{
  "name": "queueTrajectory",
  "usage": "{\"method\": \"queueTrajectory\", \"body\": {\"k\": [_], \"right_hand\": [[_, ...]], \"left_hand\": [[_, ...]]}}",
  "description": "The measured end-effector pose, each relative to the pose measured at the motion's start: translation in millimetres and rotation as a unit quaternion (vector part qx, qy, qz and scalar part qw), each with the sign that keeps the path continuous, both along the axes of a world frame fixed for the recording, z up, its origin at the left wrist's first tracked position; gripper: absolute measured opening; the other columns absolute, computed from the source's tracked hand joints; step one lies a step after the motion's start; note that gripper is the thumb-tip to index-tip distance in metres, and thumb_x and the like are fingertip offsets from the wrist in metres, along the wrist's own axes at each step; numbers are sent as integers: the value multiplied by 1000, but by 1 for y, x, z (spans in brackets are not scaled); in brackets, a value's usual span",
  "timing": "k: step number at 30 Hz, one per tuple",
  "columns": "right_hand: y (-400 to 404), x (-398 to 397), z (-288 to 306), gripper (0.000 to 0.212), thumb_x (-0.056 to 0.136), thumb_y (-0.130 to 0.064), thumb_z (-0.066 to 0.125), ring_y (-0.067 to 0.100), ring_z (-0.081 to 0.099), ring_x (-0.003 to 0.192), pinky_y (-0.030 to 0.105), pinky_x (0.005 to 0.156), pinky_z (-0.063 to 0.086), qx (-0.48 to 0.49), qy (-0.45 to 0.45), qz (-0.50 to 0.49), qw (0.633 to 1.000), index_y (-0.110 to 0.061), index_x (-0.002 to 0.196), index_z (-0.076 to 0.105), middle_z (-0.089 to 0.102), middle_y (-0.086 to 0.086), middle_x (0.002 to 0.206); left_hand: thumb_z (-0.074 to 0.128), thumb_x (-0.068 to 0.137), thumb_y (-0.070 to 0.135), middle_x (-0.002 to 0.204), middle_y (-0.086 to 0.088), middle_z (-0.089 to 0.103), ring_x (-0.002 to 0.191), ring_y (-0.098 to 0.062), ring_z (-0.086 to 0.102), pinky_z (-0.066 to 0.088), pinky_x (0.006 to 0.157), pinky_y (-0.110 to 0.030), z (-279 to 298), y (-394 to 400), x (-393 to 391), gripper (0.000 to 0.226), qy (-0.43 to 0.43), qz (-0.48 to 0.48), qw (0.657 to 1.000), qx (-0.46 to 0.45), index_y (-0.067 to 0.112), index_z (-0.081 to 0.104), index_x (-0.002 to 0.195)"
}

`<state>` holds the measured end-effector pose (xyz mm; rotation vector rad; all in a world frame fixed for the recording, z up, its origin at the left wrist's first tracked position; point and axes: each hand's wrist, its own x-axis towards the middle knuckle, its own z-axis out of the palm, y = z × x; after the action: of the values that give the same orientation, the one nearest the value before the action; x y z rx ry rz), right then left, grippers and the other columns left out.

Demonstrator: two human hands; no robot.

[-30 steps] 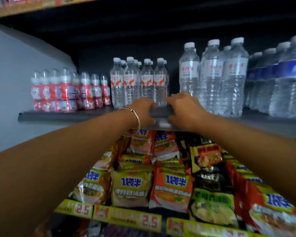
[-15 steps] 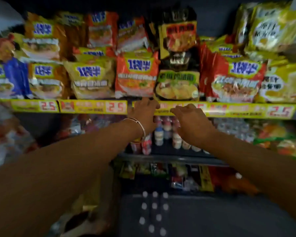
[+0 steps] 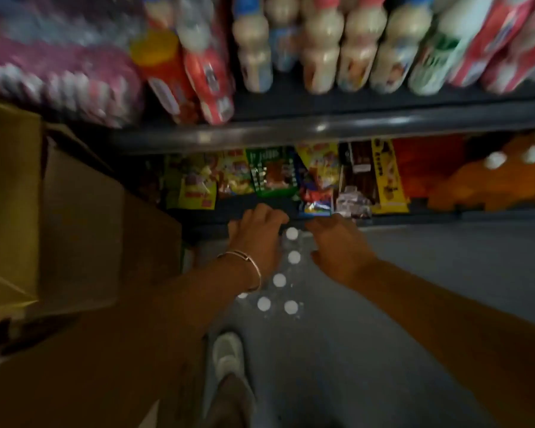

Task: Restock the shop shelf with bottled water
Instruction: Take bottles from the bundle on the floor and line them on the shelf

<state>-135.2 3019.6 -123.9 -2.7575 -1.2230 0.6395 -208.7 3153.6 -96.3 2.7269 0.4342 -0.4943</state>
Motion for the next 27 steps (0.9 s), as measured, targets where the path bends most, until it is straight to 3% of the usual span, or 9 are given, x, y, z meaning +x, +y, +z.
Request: {"method": "queueTrajectory", "body": {"k": [5, 8, 11, 14, 21, 27], "right_hand": [[-1, -25, -126, 57, 87, -30, 58, 28, 40, 123, 38, 102, 38, -65, 86, -7, 994, -15, 138, 37, 46, 8, 137], [-5, -46, -186, 79, 82, -41, 65, 29, 36, 128, 41, 104, 36, -111, 151, 0, 982, -17, 145, 24, 40, 6, 143], [-6, -65, -231, 92, 75, -45, 72, 29, 35, 130, 42, 104, 35, -133, 203, -20, 970, -19, 146, 19, 38, 4, 144], [-5, -77, -257, 91, 73, -43, 74, 29, 37, 128, 43, 103, 37, -112, 222, -60, 967, -17, 143, 23, 43, 5, 140], [-7, -83, -276, 66, 73, -32, 73, 26, 53, 113, 35, 88, 48, -35, 193, -111, 974, -14, 128, 42, 59, 8, 119], [-13, -68, -204, 50, 71, -33, 74, 25, 60, 105, 31, 83, 49, -7, 226, -111, 968, -15, 111, 51, 63, 5, 112]], "left_hand": [[60, 85, 19, 142, -1, 28, 132, -24, 29, 25, 109, -40, -114, 4, -15, 57, 41, 0, 999, -22, 27, 36, 136], [60, 84, 15, 143, -1, 30, 133, -25, 30, 26, 110, -46, -165, 5, -23, 65, 41, -4, 998, -38, 30, 30, 140], [62, 82, 13, 138, 0, 33, 130, -25, 32, 28, 107, -43, -201, 6, -32, 65, 45, -12, 998, -43, 30, 33, 138], [64, 81, 16, 137, 0, 33, 129, -24, 32, 27, 106, -40, -225, 5, -37, 63, 44, -26, 998, -40, 29, 35, 135], [64, 82, 17, 138, 3, 32, 131, -21, 29, 22, 107, -37, -241, 9, -44, 65, 37, -39, 998, -43, 32, 33, 137], [63, 82, 16, 138, 3, 31, 130, -22, 30, 25, 106, -38, -192, 11, -38, 64, 78, -60, 995, -36, 31, 32, 136]]}}
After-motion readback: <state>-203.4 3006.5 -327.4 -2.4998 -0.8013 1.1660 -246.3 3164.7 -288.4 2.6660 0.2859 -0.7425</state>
